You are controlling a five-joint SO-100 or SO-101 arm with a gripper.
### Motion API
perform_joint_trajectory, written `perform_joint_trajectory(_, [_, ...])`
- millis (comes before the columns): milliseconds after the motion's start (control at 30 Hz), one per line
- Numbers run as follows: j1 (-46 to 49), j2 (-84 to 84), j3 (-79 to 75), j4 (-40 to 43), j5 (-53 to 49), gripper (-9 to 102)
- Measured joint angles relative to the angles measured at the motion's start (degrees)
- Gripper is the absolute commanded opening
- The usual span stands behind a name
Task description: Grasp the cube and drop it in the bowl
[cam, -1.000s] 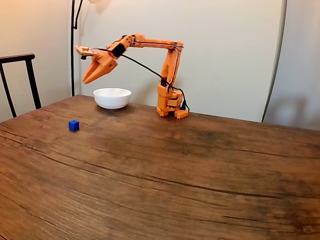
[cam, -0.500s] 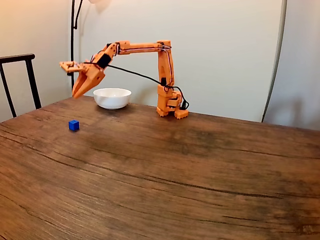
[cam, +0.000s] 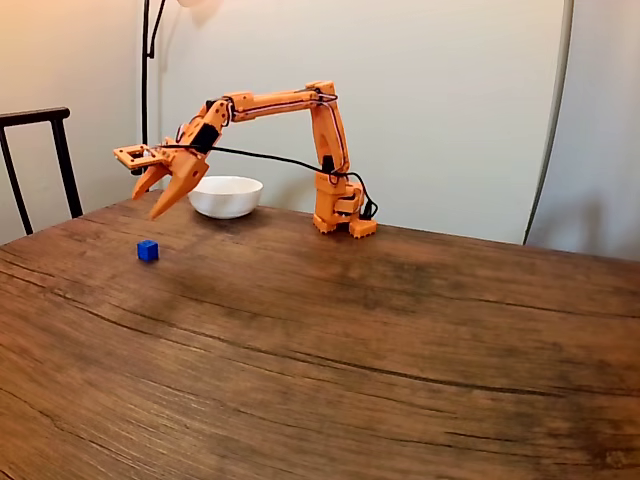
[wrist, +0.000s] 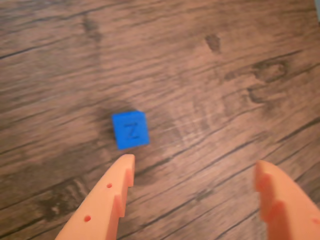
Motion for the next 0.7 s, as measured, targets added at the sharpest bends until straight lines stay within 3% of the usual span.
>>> perform_joint_trajectory(200, [-1.1,0.0,-0.1,4.0,-0.2,49])
perform_joint_trajectory(700, [-3.5,-9.1,-5.1,5.8,-0.3,50])
